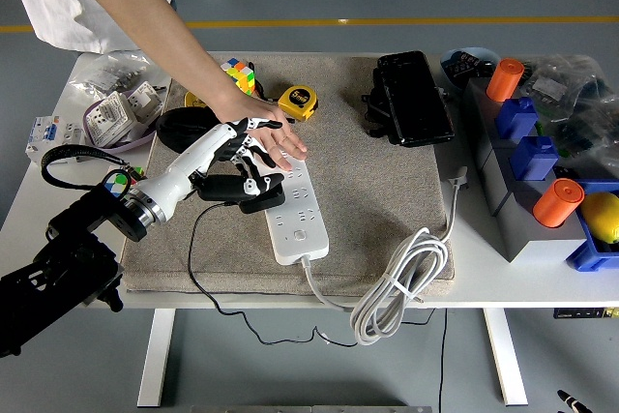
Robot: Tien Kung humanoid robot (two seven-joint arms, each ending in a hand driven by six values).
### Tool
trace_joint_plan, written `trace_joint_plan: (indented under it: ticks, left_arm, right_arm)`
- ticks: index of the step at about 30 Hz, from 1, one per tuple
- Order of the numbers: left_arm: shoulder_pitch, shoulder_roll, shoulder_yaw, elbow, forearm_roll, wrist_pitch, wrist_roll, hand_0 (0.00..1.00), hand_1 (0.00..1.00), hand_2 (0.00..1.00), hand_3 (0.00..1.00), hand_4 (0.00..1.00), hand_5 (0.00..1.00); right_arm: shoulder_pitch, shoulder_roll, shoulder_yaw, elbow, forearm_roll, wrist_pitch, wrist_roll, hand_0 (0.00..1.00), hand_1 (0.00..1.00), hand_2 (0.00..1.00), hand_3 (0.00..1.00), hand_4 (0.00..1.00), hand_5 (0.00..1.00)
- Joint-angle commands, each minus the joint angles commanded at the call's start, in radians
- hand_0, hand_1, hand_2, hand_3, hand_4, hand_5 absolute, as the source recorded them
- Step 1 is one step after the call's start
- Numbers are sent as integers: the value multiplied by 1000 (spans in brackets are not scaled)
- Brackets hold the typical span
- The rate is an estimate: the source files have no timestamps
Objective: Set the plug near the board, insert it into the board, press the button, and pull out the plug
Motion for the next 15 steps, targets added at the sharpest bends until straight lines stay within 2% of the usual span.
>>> trace_joint_plan:
  ticks: [1, 6, 7, 10, 15]
  left_arm:
    - [3, -3, 1, 2, -6, 8, -7, 664, 734, 740, 686, 941, 396]
    - [33, -29, 0, 18, -48, 88, -93, 664, 734, 740, 686, 941, 396]
    - [39, -34, -1, 22, -51, 101, -105, 658, 700, 689, 661, 934, 421]
    - [57, -48, -6, 34, -52, 121, -125, 658, 700, 689, 661, 934, 421]
    - [77, -52, -5, 37, -58, 125, -131, 639, 693, 680, 657, 926, 425]
  right_arm:
    - [0, 0, -1, 0, 0, 0, 0, 654, 703, 710, 633, 925, 523]
    - [5, -1, -11, -3, 4, -1, -1, 654, 703, 710, 633, 925, 523]
    - [6, -1, -13, -4, 5, -2, -2, 655, 703, 710, 633, 924, 522]
    - [9, -1, -19, -4, 6, -2, -2, 655, 703, 710, 633, 924, 522]
    - [8, 0, -27, -3, 8, -2, -1, 654, 703, 710, 633, 924, 523]
